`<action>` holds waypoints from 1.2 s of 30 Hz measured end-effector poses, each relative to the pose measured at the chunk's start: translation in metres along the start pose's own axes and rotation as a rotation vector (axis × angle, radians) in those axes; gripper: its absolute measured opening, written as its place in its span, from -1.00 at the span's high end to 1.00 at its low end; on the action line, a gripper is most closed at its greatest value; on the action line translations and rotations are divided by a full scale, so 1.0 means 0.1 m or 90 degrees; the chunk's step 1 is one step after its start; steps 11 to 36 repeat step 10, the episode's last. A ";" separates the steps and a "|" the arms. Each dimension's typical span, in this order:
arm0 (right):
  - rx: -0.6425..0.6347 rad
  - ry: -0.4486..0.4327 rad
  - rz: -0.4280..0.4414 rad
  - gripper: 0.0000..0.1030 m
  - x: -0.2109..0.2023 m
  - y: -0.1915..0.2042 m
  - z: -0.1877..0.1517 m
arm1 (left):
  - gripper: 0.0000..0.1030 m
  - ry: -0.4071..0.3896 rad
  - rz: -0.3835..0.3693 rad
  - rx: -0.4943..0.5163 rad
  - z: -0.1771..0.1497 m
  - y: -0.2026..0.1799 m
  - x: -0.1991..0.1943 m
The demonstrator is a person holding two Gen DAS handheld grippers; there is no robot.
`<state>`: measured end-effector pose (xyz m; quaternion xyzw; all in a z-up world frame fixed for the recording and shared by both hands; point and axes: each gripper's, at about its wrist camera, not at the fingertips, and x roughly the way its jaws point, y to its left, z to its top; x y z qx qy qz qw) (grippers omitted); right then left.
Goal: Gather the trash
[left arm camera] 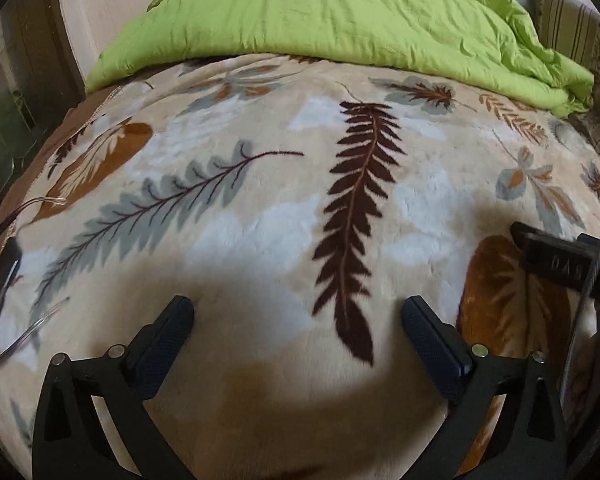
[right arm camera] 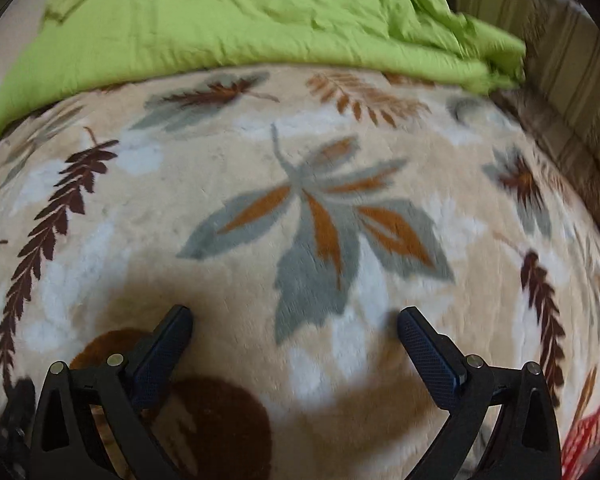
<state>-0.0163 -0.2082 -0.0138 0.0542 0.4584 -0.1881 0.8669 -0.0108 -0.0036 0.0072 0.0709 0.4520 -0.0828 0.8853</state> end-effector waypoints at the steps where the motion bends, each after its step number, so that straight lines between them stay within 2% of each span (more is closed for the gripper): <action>1: 0.006 -0.006 0.006 -1.00 0.00 -0.02 -0.01 | -1.00 0.001 -0.008 -0.005 0.01 0.02 0.02; 4: 0.028 -0.004 0.033 -1.00 0.02 -0.09 -0.01 | -1.00 -0.009 -0.008 -0.008 0.04 0.09 0.08; 36: 0.024 -0.005 0.029 -1.00 0.06 -0.04 0.05 | -1.00 -0.013 -0.017 -0.011 0.05 0.12 0.09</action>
